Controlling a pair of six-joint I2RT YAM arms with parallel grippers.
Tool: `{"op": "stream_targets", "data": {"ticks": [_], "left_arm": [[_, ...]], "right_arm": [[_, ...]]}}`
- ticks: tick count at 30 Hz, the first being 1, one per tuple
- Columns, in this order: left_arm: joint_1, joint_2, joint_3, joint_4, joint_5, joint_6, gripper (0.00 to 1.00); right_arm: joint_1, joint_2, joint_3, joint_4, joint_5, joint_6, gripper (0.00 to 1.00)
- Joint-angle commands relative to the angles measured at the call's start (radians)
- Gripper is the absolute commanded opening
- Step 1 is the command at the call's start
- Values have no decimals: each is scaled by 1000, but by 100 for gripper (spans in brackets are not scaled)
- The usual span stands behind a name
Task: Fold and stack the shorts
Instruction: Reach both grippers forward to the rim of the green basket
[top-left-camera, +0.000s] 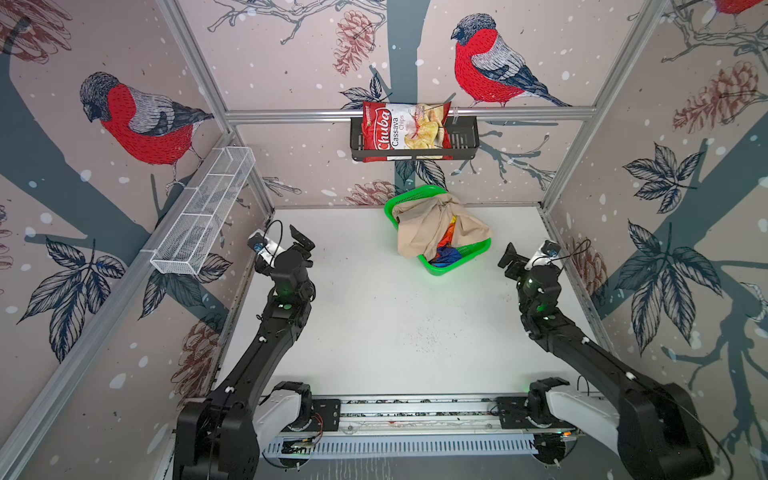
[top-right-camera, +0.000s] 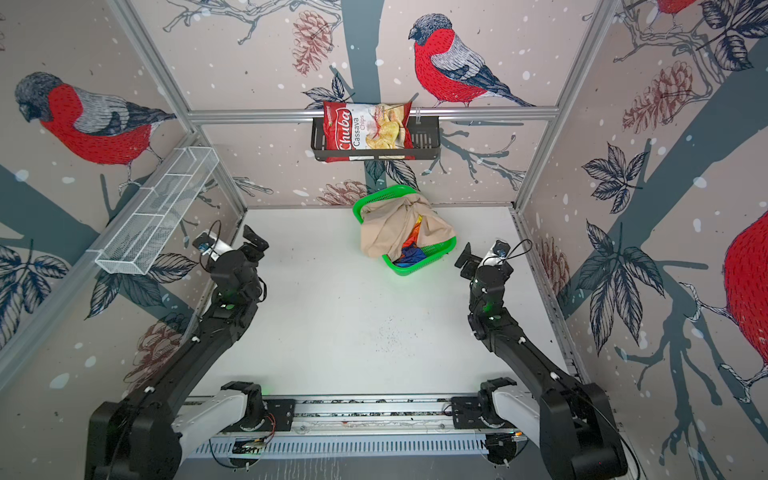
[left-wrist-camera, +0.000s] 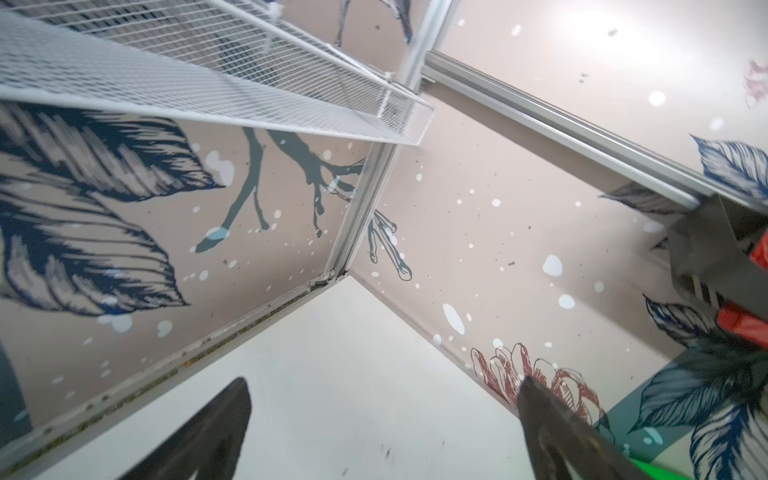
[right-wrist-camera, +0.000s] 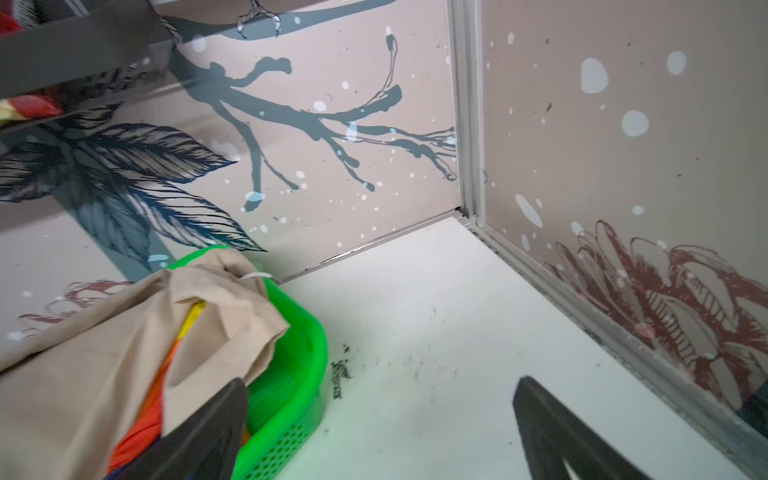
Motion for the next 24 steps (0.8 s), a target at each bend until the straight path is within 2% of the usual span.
{"op": "stream_targets", "data": {"ticks": [1,5,9,12,14,19,24], "left_arm": [[12,-25,6,-254,33,-159,98],[12,9,20,-225,223,-151,98],[-9,127,59,-212,384,-155,98],[-39,212,57,-155,502,-150,90],[-73,259,58,-126,537,-144,85],[-159,341,93,-89,570,-149,84],[-218,432,146,-53,590,-158,84]], "right_arm": [[27,-38,42,-286,-5,135,100],[90,-18,62,-378,-117,180,99],[160,70,80,-386,-178,228,98],[165,156,112,-345,-246,249,93],[158,213,148,-325,-273,261,87],[110,368,262,-299,-360,307,71],[34,565,410,-362,-424,377,70]]}}
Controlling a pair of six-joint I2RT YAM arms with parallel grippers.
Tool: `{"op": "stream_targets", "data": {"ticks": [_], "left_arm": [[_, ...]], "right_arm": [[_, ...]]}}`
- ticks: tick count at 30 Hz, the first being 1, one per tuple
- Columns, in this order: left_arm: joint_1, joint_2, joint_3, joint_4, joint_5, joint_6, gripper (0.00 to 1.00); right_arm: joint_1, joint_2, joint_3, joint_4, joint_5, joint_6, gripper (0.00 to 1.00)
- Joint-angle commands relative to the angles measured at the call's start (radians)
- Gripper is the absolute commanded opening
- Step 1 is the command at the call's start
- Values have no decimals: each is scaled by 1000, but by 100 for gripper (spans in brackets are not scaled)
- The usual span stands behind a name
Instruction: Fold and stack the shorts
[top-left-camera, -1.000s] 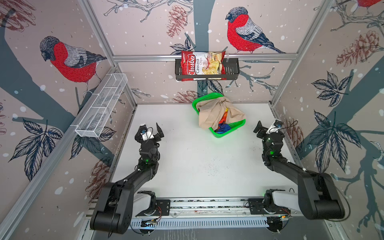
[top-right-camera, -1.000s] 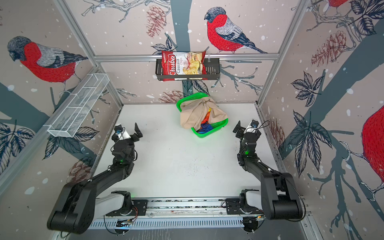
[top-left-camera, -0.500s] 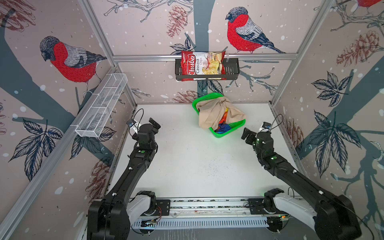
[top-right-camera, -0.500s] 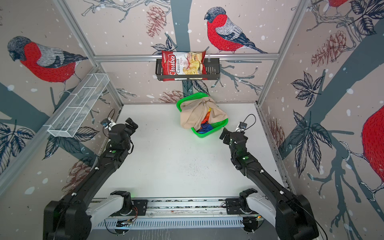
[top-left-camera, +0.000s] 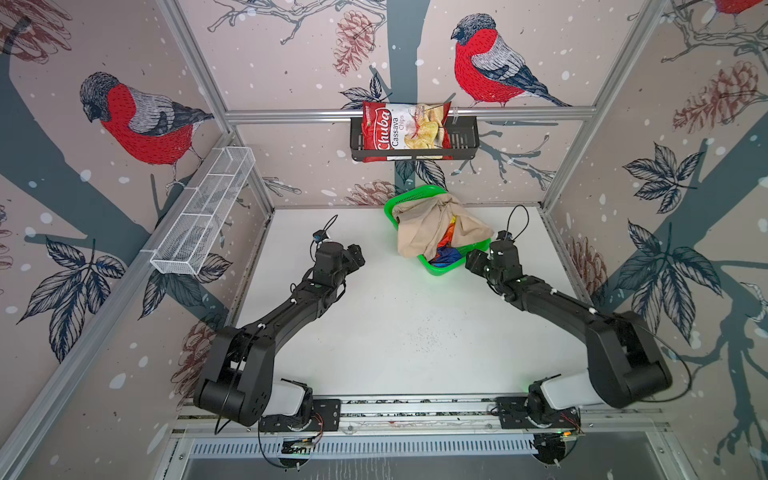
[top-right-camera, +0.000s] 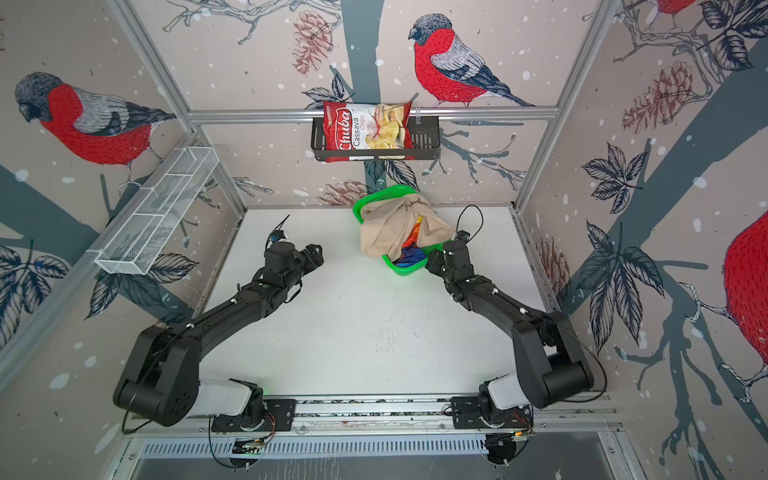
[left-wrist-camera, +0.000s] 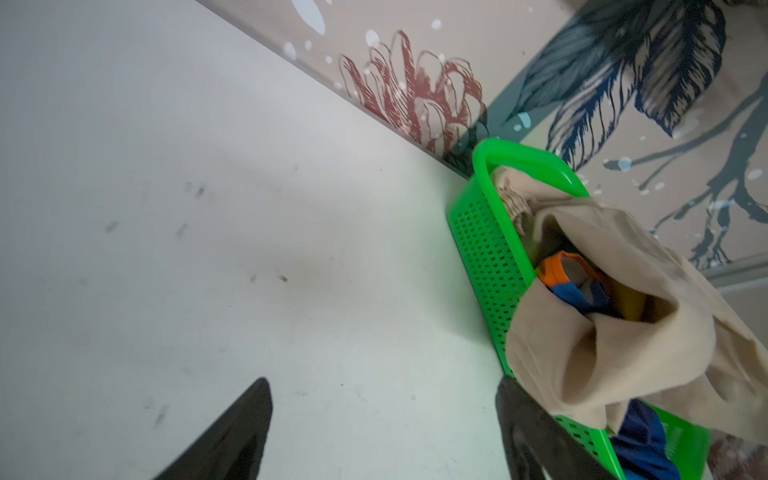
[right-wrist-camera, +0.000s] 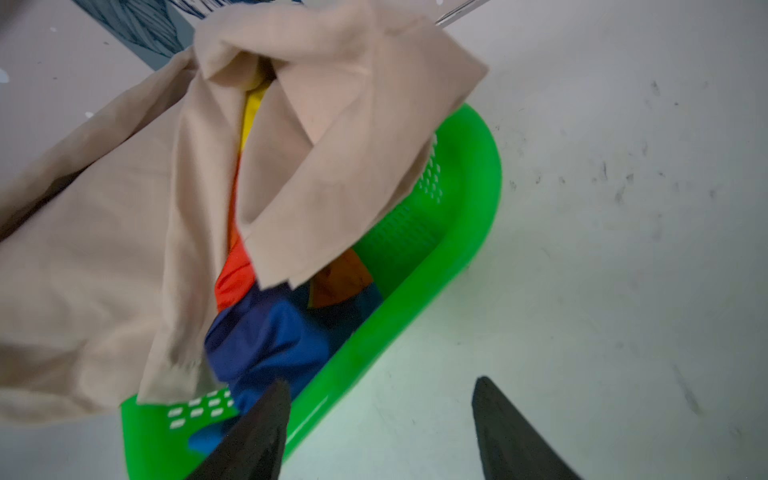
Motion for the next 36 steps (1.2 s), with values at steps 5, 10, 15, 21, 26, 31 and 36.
{"op": "stream_targets", "data": {"ticks": [5,10,15,21,26,31,36], "left_arm": [[-82,145,151,25,45,-5,86],[-144,291,279,17,54,-2,86],[-199,431,421,-13,88,-14,86],[-289,554,551,-7,116,-22,86],[-351,652,674,-11,158,-28,86],[-387,714,777,-16,208,-31,86],[-397,679,753,-15,200,-9,87]], "right_arm": [[-52,162,82,4,-90,147,78],[-63,238,130,10,-136,174,38],[-85,191,69,44,-149,246,29],[-156,8,-62,32,-151,309,18],[-266,-201,-206,-12,-116,364,11],[-388,-410,-328,-76,-23,454,7],[-512,-510,-433,-3,32,573,6]]}}
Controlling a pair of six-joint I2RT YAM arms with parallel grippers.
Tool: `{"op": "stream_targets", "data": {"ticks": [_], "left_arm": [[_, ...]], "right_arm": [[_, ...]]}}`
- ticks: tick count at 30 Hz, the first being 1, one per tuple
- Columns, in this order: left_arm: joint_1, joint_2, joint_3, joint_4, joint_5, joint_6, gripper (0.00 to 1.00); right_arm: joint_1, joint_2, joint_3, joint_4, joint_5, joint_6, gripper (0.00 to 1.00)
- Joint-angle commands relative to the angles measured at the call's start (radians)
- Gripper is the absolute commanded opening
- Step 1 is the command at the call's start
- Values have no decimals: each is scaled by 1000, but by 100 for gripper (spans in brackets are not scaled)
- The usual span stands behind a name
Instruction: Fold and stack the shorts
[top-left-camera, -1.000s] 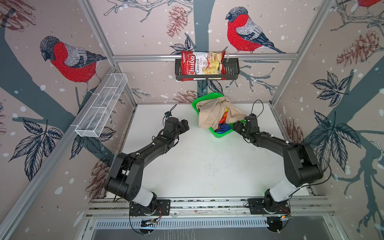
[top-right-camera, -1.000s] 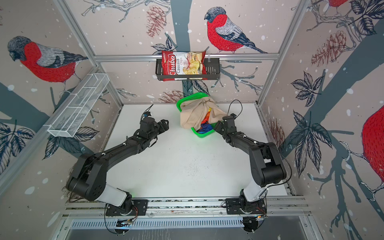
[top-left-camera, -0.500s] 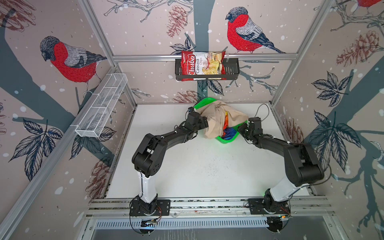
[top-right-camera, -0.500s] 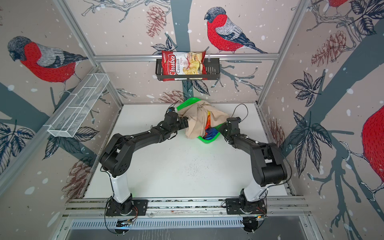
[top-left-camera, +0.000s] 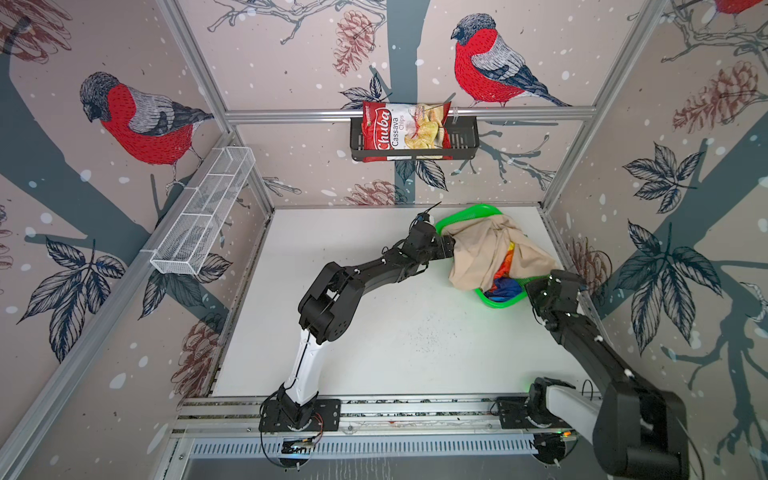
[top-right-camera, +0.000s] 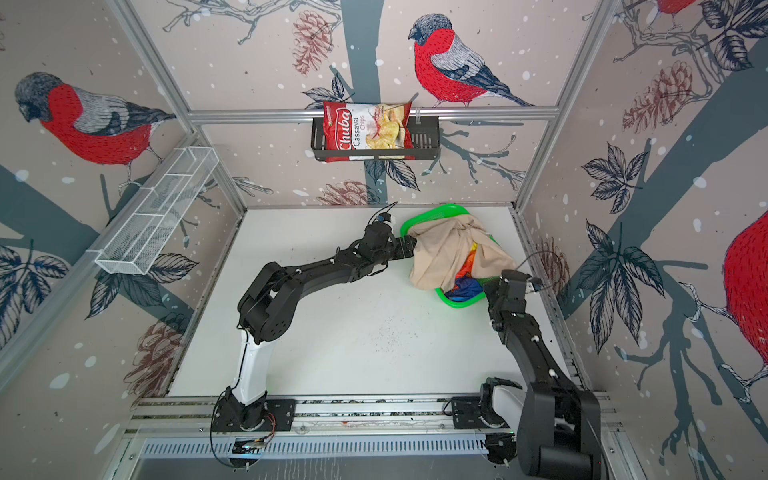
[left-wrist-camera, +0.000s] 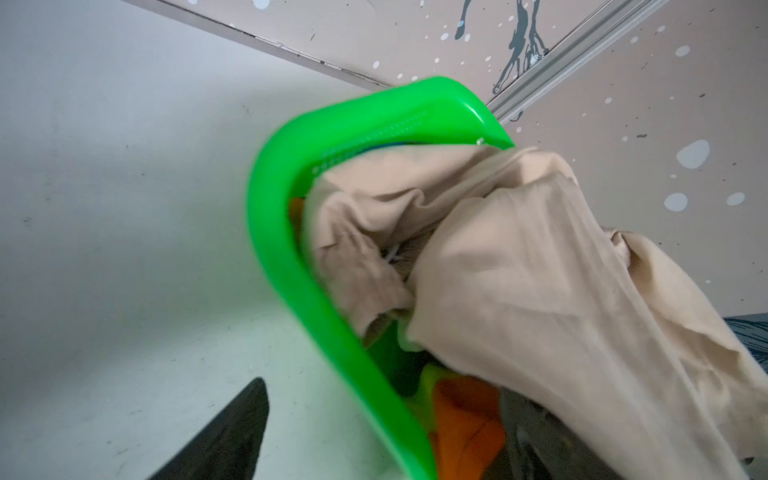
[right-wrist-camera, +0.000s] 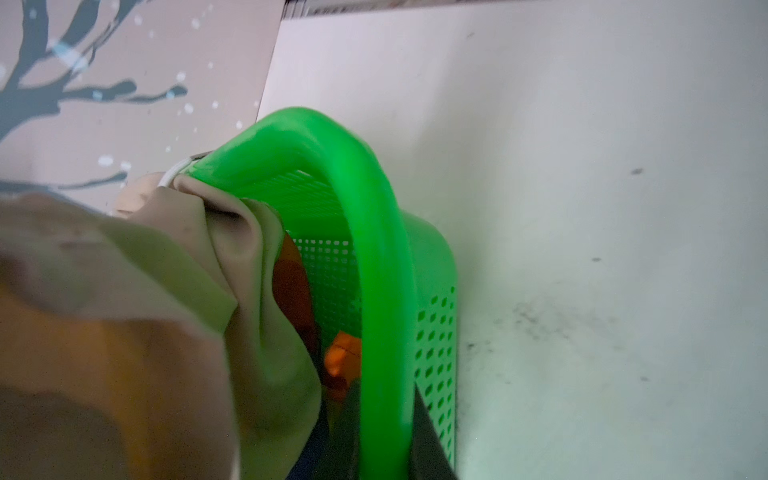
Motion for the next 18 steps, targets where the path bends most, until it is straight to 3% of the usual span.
{"op": "stream_targets", "data": {"ticks": [1,10,18], "left_arm": [[-3,-35,-30,26,2,21,87],[-3,-146,-159,58,-56,49,88],[-2,-159,-174,53,-63,49,88]], "right_arm": [[-59,-24,-37,108,74,127,6],[-185,174,27,231,0,228,8],[-196,399,177,245,-142,137,21]]}}
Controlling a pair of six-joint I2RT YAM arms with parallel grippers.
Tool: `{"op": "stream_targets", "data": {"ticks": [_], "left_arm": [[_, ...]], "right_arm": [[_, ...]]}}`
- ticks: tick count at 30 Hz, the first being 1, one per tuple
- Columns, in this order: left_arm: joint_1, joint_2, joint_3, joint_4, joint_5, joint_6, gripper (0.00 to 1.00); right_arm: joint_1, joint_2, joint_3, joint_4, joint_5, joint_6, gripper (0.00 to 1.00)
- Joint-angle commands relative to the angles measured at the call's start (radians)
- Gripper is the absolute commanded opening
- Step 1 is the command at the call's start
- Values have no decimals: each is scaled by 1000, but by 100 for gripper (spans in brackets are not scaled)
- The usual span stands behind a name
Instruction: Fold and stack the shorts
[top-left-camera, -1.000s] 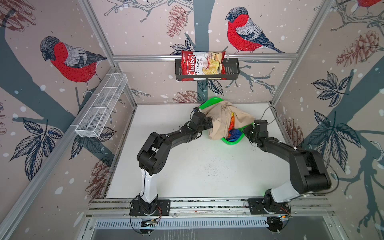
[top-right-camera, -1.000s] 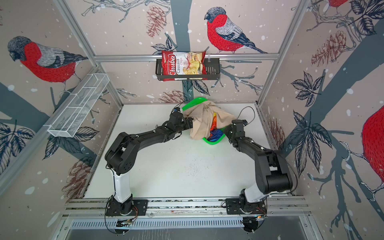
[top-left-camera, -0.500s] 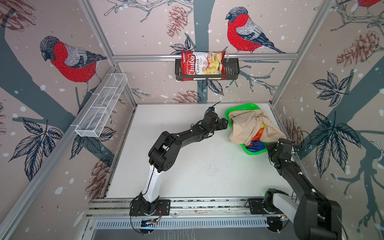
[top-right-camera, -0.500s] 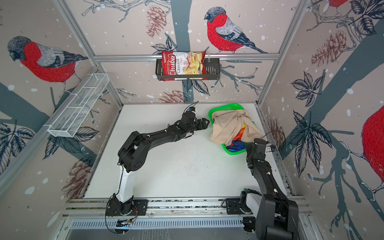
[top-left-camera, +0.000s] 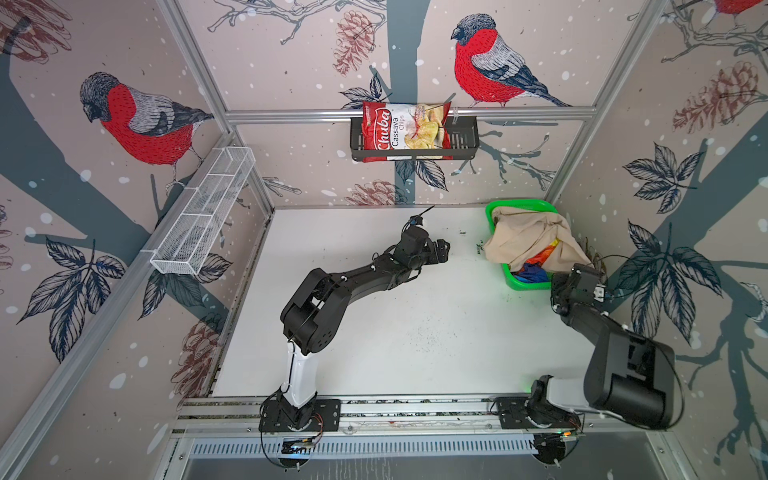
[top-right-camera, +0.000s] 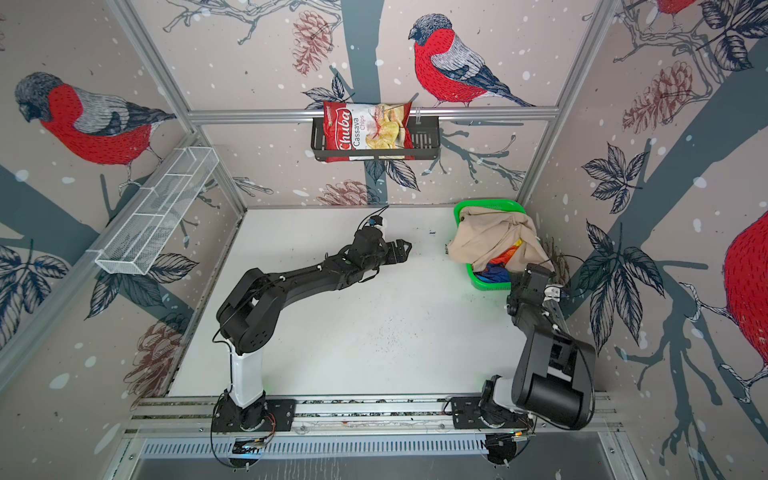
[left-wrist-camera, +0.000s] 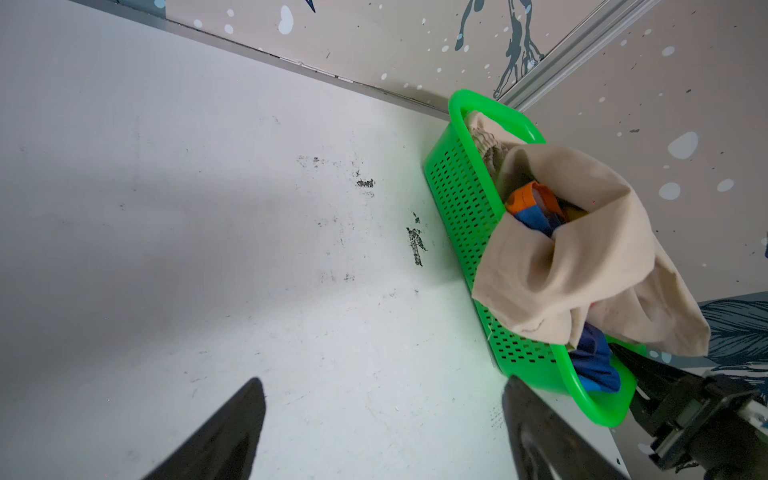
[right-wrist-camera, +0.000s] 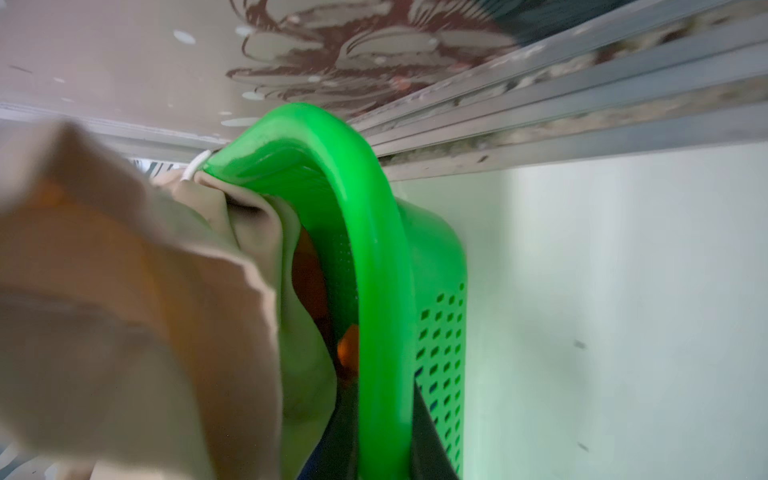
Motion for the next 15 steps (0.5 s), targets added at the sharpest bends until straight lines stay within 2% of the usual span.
{"op": "stream_targets", "data": {"ticks": [1,5,6,9,10,15], "left_arm": [[-1,-16,-8,26,-22,15,88],[-1,-21,-14,29,-24,9,89],[-1,-21,-15,29,-24,6,89],[-1,-27,-19,26,-23,2,89],[-1,-34,-22,25,-26,1,89],[-1,-86,-51,20,-48,11,91]], "right_arm": [[3,50,33,30,-123,-61,21],[5,75,76,-18,-127,-114,24],[-1,72,74,-17,-134,-110,29],[-1,32,52,-17,-134,-102,63],[0,7,41,-29,-126,-106,69],[1,-200,20,-164,-77,-212,77]]}}
